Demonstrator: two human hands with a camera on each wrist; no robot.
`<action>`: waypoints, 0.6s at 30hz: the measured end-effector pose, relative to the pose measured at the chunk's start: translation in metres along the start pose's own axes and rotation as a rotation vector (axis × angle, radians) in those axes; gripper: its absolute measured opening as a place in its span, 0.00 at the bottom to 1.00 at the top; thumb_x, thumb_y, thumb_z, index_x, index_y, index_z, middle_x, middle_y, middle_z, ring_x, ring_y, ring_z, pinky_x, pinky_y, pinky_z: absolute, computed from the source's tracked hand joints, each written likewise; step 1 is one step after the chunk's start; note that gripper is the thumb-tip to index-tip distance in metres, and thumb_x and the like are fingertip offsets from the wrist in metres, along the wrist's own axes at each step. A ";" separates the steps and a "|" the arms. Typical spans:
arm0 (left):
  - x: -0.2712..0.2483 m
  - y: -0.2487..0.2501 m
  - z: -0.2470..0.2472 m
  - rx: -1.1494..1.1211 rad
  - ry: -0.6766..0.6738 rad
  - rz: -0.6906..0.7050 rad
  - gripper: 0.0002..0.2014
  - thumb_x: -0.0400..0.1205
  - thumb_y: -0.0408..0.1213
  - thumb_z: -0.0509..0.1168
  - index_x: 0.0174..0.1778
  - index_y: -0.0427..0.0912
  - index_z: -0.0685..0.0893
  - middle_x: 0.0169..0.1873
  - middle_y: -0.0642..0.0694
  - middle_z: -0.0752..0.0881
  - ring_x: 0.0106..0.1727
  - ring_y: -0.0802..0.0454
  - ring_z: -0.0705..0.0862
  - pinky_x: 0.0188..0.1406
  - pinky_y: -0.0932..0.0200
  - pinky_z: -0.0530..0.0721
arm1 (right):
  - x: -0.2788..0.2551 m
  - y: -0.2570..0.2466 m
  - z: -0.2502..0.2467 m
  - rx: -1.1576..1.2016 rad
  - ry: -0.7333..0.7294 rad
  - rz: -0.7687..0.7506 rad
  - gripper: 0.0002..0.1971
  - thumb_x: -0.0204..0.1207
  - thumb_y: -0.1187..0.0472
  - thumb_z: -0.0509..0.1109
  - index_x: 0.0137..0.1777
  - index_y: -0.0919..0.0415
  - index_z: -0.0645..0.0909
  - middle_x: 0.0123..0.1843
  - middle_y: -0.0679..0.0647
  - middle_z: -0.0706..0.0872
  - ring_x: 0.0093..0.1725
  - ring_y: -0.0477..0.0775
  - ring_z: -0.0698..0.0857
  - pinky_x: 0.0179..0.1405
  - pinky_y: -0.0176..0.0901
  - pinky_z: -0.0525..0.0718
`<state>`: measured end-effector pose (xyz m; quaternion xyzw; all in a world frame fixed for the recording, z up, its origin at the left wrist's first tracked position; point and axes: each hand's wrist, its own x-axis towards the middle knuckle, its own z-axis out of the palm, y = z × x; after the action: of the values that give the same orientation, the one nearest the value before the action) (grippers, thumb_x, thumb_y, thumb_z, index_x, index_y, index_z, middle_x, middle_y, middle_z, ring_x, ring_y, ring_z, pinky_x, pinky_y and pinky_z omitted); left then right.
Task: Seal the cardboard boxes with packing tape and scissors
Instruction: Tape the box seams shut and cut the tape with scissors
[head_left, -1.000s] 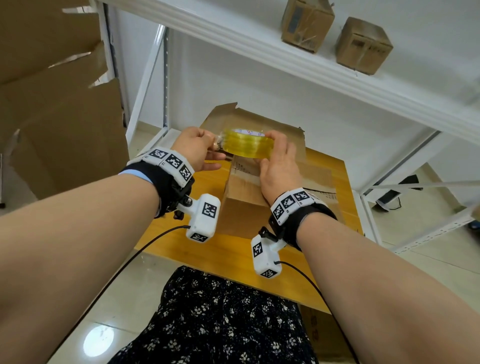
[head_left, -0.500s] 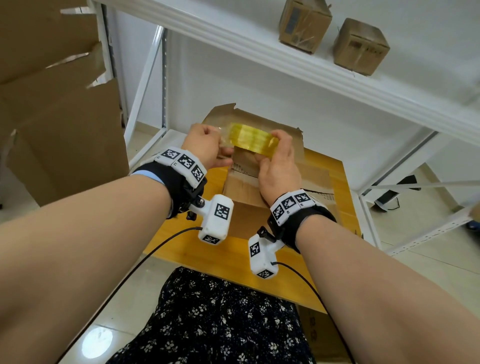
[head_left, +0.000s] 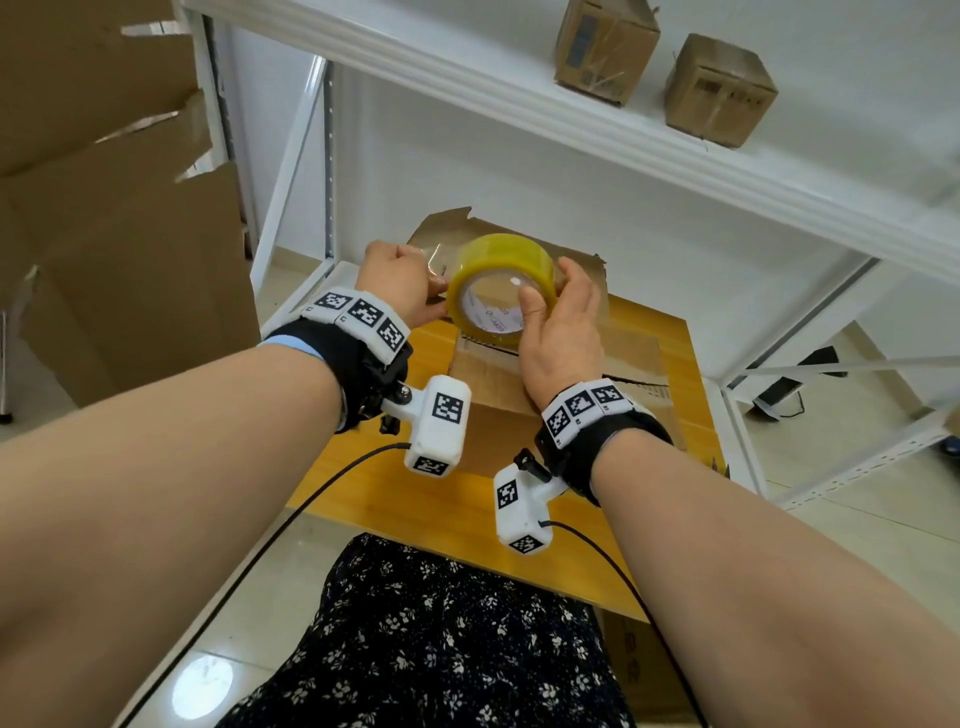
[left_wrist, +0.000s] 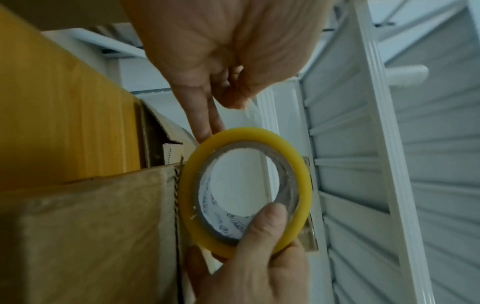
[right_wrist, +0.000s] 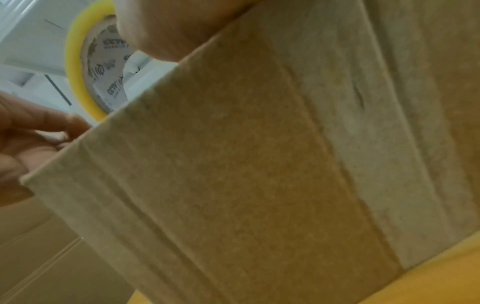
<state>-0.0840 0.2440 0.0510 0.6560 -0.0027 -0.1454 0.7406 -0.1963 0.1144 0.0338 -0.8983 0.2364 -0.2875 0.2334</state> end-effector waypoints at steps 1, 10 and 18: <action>-0.001 -0.001 0.000 -0.032 -0.029 -0.037 0.10 0.86 0.28 0.53 0.40 0.41 0.73 0.39 0.43 0.82 0.34 0.50 0.85 0.35 0.54 0.88 | 0.000 0.001 0.000 0.008 0.000 0.001 0.32 0.84 0.41 0.60 0.83 0.56 0.60 0.79 0.55 0.67 0.64 0.55 0.82 0.52 0.44 0.78; -0.010 -0.012 -0.001 -0.343 -0.140 -0.192 0.12 0.81 0.19 0.52 0.36 0.35 0.74 0.37 0.37 0.82 0.48 0.40 0.87 0.52 0.36 0.88 | 0.009 0.014 0.007 -0.022 -0.043 0.089 0.17 0.83 0.41 0.61 0.55 0.55 0.75 0.40 0.51 0.84 0.38 0.54 0.84 0.39 0.50 0.85; -0.008 -0.008 0.004 -0.455 -0.195 -0.215 0.14 0.85 0.25 0.52 0.33 0.37 0.71 0.41 0.36 0.77 0.44 0.38 0.87 0.32 0.44 0.90 | 0.006 0.010 -0.002 0.285 -0.056 0.193 0.22 0.74 0.39 0.75 0.60 0.50 0.75 0.42 0.37 0.79 0.40 0.36 0.78 0.36 0.32 0.73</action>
<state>-0.0945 0.2408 0.0456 0.4522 0.0284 -0.2823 0.8456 -0.1958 0.1024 0.0320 -0.8370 0.2718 -0.2692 0.3912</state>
